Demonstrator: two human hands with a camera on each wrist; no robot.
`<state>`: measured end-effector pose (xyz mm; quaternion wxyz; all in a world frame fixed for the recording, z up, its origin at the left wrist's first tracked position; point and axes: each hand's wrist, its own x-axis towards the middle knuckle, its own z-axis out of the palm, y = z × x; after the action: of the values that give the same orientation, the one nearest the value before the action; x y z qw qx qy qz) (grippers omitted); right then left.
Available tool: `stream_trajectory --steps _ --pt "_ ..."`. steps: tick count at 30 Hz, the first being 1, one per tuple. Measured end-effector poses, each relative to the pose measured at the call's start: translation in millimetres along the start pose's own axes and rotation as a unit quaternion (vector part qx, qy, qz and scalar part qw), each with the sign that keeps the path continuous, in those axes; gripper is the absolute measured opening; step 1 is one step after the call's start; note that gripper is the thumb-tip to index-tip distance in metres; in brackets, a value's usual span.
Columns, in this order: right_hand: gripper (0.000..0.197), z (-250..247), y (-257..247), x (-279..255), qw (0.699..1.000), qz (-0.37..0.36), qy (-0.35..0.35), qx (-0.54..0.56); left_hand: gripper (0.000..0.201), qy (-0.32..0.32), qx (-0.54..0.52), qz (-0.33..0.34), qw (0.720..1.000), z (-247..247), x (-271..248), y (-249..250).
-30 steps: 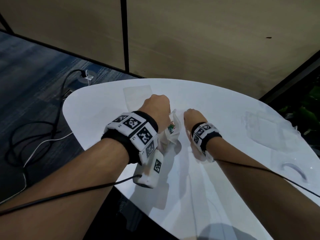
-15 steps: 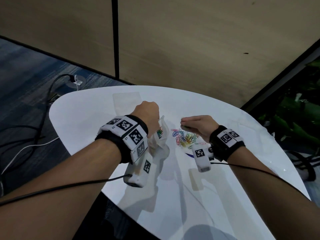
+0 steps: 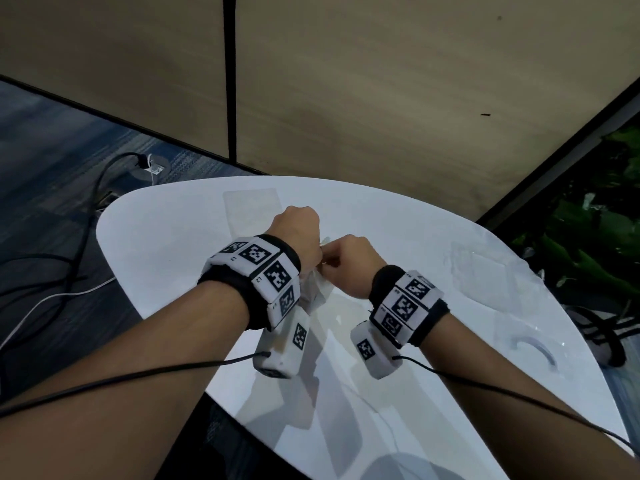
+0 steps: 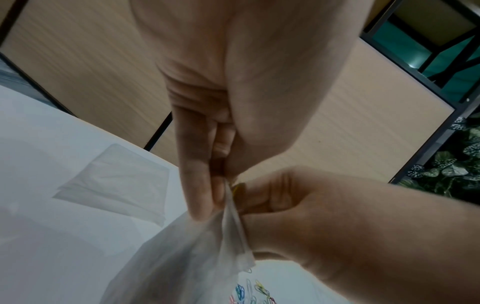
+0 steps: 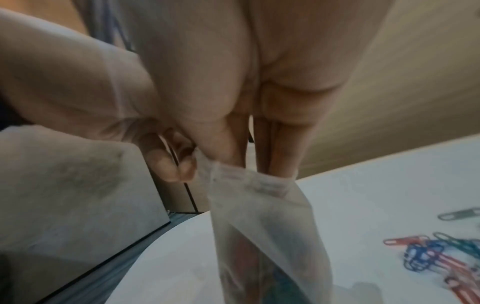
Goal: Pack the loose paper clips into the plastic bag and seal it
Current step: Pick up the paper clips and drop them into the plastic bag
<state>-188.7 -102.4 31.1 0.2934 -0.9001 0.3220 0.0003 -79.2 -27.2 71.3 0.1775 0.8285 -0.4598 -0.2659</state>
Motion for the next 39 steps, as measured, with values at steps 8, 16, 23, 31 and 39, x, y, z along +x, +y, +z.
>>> stream_trajectory --steps 8,16,23,31,39 --pt "0.039 -19 34 11 0.957 0.082 0.071 0.269 0.026 -0.003 -0.004 -0.007 1.0 -8 0 -10" --pt "0.049 23 104 33 0.976 0.133 -0.084 -0.152 0.025 -0.007 0.002 -0.01 1.0 -15 -2 -22" --pt "0.016 58 103 16 0.948 0.002 -0.028 -0.318 0.033 -0.01 0.024 -0.002 1.0 -13 -3 -16" --pt "0.013 18 126 11 0.967 0.228 0.112 0.024 0.033 -0.008 0.023 -0.006 1.0 -13 -5 -8" --pt "0.022 -32 66 -10 0.784 0.185 0.133 0.577 0.029 -0.011 -0.001 -0.016 1.0 -1 -2 9"
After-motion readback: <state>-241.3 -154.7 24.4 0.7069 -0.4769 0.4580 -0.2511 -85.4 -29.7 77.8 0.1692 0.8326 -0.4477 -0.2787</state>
